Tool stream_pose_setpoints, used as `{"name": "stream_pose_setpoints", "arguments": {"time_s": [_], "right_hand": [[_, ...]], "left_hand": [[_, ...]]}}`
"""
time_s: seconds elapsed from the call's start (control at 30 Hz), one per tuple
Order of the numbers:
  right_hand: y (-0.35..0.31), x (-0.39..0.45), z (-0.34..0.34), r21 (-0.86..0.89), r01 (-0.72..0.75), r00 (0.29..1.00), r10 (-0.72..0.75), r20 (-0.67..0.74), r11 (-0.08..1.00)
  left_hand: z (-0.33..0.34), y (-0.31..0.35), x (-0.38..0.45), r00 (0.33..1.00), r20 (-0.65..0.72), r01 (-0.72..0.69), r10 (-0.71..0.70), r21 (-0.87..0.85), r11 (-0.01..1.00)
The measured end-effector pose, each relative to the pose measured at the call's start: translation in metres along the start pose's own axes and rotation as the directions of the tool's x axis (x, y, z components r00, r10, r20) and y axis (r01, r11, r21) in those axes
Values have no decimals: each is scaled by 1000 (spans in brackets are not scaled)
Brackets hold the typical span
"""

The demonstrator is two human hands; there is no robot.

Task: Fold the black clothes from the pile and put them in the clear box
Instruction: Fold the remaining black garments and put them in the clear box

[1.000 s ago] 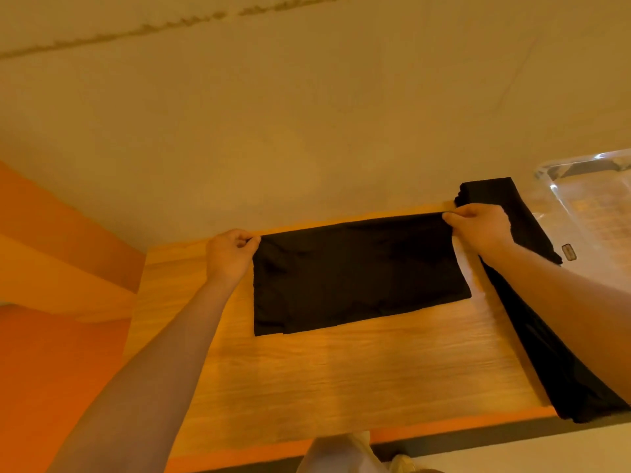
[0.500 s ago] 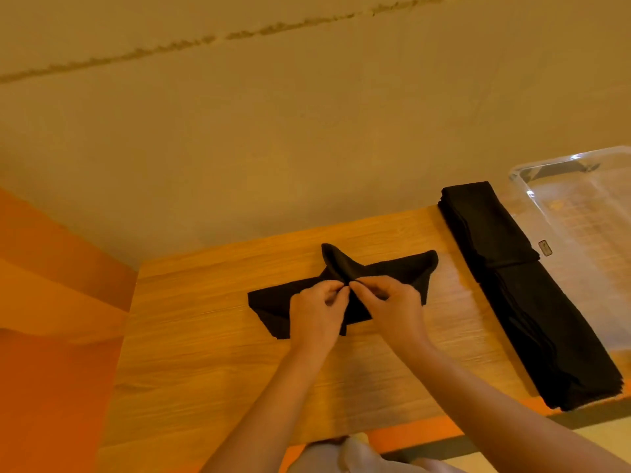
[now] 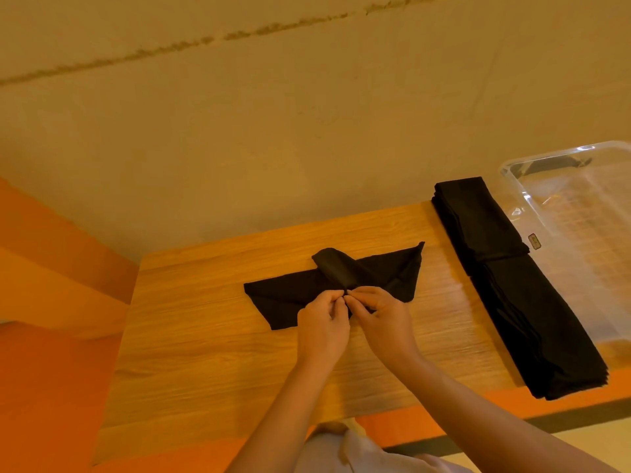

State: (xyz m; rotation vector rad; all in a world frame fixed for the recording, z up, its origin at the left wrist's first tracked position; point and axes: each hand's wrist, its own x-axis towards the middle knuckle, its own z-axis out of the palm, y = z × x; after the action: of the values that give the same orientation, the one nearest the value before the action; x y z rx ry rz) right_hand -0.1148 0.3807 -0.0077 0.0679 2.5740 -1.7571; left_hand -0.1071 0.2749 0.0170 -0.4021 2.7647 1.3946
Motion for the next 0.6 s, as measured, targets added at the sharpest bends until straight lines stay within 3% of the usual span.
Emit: {"name": "stream_pose_setpoints", "arguments": {"time_s": [0.17,0.3,0.43,0.6], "right_hand": [[2,2,-13,-78,44,989,-32,145,996],[6,6,-24,-23,-34,975,39,217,999],[6,11,-29,-49,-91,966,100,240,995],[3,15,-35,-89,-102,986,112,125,991]], "left_hand": [[3,-2,-5,982,154,132,-107,-162,978],[1,-6,-4,950,267,248,-161,-335,909],[1,-9,1,916,377,248,-136,-269,931],[6,-10,7,906,417,157,-68,-183,970]]}}
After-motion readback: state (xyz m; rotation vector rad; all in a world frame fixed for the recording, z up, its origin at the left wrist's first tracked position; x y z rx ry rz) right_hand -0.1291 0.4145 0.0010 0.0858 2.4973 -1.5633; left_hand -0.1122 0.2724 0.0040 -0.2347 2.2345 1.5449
